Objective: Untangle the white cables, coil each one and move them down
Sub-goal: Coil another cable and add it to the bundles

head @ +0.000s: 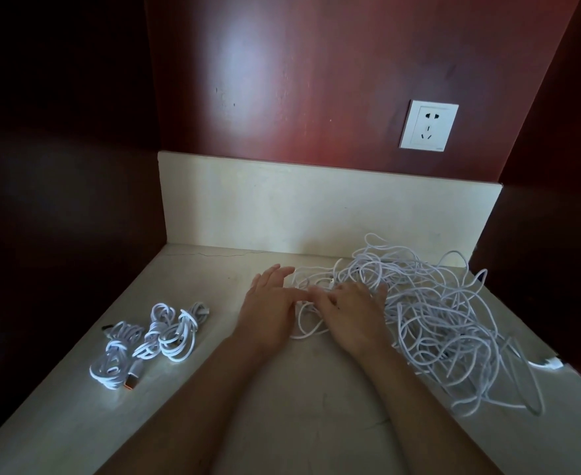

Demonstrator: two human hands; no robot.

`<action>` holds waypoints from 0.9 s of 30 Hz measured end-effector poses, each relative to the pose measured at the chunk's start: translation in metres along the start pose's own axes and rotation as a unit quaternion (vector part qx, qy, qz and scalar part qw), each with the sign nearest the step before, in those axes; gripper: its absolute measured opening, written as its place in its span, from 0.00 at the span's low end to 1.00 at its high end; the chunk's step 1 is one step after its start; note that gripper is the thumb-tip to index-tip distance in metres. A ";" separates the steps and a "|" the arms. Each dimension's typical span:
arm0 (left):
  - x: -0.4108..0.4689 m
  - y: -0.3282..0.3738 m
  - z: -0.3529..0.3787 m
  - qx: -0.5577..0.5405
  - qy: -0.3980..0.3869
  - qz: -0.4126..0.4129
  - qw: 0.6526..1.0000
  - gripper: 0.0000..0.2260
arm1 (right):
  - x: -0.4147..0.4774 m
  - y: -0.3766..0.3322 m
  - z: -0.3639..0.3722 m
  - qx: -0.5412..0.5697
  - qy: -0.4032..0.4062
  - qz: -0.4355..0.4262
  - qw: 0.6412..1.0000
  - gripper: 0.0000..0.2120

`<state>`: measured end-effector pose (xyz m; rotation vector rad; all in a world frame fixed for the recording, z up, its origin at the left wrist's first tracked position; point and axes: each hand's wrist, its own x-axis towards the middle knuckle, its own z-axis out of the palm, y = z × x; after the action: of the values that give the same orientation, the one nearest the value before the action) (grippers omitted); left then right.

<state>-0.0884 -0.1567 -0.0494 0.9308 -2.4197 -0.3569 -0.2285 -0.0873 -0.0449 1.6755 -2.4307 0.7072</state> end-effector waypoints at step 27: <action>-0.024 0.020 -0.063 -0.390 0.131 0.008 0.911 0.17 | -0.013 -0.041 -0.041 0.286 0.174 -0.225 0.915 0.11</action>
<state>-0.0495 -0.1296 0.0025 0.5388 -1.7765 -1.0241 -0.1932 -0.0705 0.0003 1.9673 -1.5887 1.5687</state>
